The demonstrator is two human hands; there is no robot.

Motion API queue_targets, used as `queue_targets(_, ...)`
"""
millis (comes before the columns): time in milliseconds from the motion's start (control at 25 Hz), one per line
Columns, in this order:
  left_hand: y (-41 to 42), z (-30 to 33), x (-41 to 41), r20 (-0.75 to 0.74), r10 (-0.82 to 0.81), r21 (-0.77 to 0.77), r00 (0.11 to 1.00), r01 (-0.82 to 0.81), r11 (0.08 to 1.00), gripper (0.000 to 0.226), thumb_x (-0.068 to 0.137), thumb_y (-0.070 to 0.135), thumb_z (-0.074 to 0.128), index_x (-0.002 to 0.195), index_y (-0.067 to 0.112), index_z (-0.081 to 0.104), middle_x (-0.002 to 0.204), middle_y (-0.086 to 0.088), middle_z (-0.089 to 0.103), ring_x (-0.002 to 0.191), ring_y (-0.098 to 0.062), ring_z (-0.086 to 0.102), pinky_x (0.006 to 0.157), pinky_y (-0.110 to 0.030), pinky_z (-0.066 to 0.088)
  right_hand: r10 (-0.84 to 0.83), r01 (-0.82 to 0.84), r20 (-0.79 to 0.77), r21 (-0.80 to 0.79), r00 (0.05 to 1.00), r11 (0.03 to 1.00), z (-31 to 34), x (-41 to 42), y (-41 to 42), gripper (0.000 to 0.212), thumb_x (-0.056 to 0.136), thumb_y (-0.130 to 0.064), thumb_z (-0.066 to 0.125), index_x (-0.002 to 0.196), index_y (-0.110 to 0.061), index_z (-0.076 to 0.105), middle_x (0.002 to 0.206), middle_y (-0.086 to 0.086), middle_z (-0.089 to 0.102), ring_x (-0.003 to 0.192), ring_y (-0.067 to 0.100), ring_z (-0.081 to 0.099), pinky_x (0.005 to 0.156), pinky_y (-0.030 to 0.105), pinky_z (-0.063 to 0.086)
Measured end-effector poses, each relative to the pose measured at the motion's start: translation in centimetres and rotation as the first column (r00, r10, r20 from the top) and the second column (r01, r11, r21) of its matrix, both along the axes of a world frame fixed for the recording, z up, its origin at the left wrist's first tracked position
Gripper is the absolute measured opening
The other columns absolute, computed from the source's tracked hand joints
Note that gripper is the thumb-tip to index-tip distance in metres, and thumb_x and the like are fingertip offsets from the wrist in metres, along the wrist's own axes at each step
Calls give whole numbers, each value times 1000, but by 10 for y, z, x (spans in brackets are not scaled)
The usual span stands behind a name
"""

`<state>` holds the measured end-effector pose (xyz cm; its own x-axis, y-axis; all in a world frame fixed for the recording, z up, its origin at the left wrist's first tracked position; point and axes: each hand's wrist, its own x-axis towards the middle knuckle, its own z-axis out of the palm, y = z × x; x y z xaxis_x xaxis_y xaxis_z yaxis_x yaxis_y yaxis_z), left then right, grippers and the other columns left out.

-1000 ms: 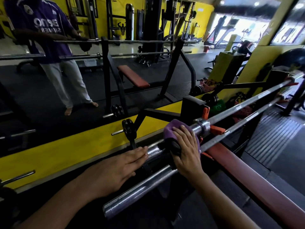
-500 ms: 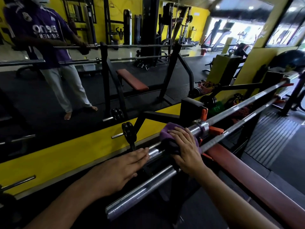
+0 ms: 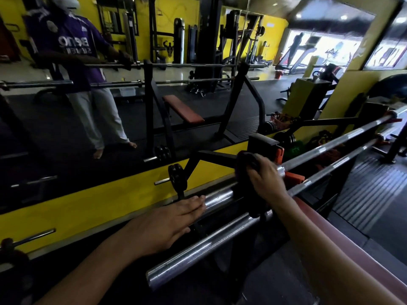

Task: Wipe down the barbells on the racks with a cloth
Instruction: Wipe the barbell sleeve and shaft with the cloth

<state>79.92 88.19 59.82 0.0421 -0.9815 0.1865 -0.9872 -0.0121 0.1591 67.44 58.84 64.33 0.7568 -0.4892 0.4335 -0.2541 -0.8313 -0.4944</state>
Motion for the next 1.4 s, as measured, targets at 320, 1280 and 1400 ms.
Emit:
queue_targets(320, 66, -13, -22, -104, 278, -245, 955, -295, 924, 52, 104, 39, 36, 154, 27, 39, 164, 16, 26, 147, -1, 30, 113, -21, 39, -43, 42, 257, 10, 965, 999, 4, -24, 60, 34, 92, -41, 41, 113, -16, 51, 106, 2, 50, 97, 25, 50, 84, 41, 41)
queue_targets(1280, 99, -21, -11, -131, 141, -291, 981, -175, 941, 47, 103, 28, 51, 147, 12, 50, 158, 2, 42, 146, -11, 39, 115, -28, 38, 52, -133, -355, -210, 933, 969, -19, 36, 147, 37, 88, -54, 47, 107, -27, 64, 101, 1, 68, 105, 26, 61, 98, 41, 33)
queue_targets(1400, 100, -21, -8, -127, 119, -296, 985, -152, 943, 46, 103, 25, 53, 147, 10, 50, 158, 0, 42, 146, -14, 39, 114, -32, 41, 354, -374, -124, -216, 927, 902, -62, -18, 161, 57, 82, -40, 54, 134, -15, 58, 143, 0, 57, 142, 23, 42, 121, 48, 20)
